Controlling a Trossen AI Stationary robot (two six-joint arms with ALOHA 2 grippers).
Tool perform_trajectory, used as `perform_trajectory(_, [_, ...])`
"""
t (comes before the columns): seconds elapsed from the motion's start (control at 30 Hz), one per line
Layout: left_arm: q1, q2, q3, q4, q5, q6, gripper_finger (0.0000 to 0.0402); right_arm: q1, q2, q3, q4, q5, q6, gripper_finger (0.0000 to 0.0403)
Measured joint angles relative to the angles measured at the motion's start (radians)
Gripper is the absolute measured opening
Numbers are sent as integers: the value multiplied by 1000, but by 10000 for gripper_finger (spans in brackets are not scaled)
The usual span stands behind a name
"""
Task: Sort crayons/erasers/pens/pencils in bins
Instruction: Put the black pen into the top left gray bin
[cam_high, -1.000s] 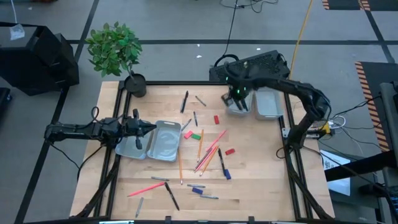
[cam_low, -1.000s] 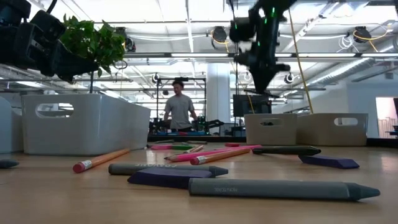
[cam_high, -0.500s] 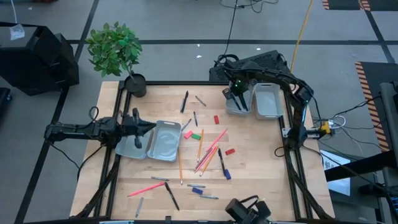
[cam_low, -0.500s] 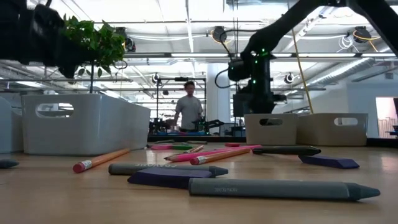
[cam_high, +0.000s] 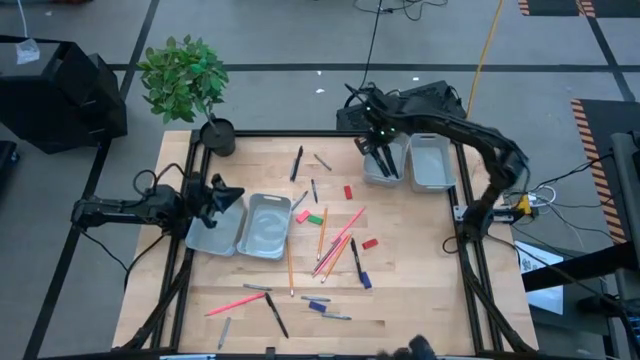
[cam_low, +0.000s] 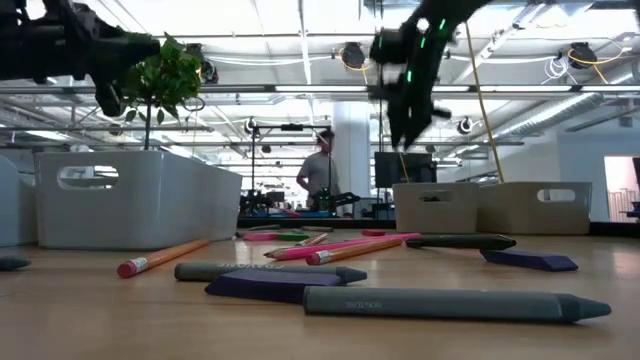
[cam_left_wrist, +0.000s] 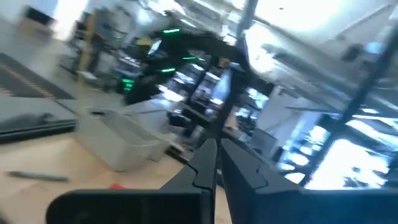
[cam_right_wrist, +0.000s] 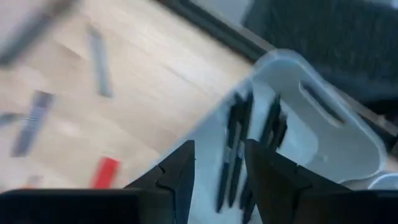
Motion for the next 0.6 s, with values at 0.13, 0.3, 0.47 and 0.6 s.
perform_trajectory(0.13, [2, 36, 0, 13, -122, -76, 24, 96, -127, 0, 21, 34, 38, 123])
perform_trajectory(0.3, [0, 226, 69, 53, -111, -99, 24, 215, -239, 0, 5, 51, 84, 118])
perform_trajectory(0.47, [16, 565, 314, -53, -166, -142, 24, 301, -307, 0, -27, 48, 106, 117])
perform_trajectory(0.6, [78, 841, 563, -315, -172, -283, 24, 356, -365, -1, 0, 52, 42, 107])
